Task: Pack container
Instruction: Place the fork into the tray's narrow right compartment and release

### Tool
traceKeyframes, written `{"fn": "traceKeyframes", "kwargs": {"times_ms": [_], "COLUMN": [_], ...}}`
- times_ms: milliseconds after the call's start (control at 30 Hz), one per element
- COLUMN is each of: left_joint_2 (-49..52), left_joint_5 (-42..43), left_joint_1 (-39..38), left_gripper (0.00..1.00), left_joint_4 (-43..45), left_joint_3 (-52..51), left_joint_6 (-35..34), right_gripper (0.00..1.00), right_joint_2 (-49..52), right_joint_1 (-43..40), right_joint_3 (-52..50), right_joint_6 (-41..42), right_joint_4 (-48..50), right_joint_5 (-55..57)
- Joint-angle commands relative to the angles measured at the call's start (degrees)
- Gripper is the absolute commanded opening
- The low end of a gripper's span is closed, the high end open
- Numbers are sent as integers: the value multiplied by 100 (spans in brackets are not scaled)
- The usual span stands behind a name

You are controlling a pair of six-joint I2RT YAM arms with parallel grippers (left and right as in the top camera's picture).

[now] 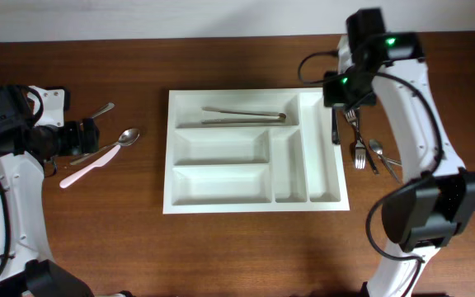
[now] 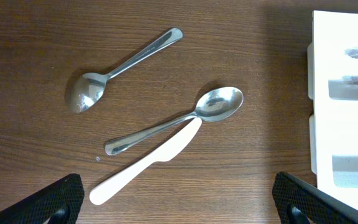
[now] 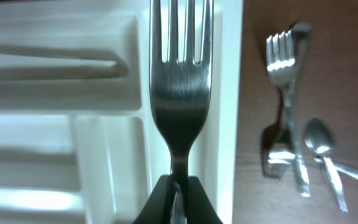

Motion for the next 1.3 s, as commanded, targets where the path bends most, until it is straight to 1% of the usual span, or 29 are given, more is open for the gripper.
{"fn": "traceKeyframes", "kwargs": {"times_ms": [0,267,433,467,533,567,667,767,833,933,1033,1100,1133,1267], "left_joint_2": [42,42,42,42,42,42,42,42,42,42,42,42,42,42], "left_joint_5": [83,83,83,83,83,83,83,83,83,83,83,83,83,83], "left_joint_1": [15,15,15,15,15,15,15,15,15,15,15,15,15,15], "left_gripper": [99,99,99,99,99,99,99,99,99,99,99,99,99,99], "left_joint_4": [-4,-4,-4,-4,-4,-4,-4,-4,-4,-4,-4,-4,-4,-4], "left_joint_3": [109,109,109,109,109,109,109,109,109,109,109,109,109,109], "left_joint_6": [70,70,70,70,70,70,70,70,70,70,70,70,70,70], "right_gripper": [4,4,4,8,28,36,45,50,51,51,51,52,55,56], "right_joint_2": [63,63,63,63,44,22,-94,-192,-238,-249,-249,-249,-249,-94], "right_joint_1": [101,109,109,109,109,109,103,98,98,94,48,-33,-87,-426], "right_joint_3": [-581,-2024,-2424,-2422,-2374,-2341,-2129,-1790,-1471,-981,-608,-540,-540,-588], "right_joint_6": [256,210,118,-26,-352,-490,-732,-791,-807,-817,-1071,-1381,-1556,-1884], "right_joint_4": [306,1353,1663,1657,1624,1604,1488,1335,1174,949,925,1005,1034,1088], "right_joint_5": [114,111,105,74,68,72,116,142,317,929,1652,1843,1853,1843]}}
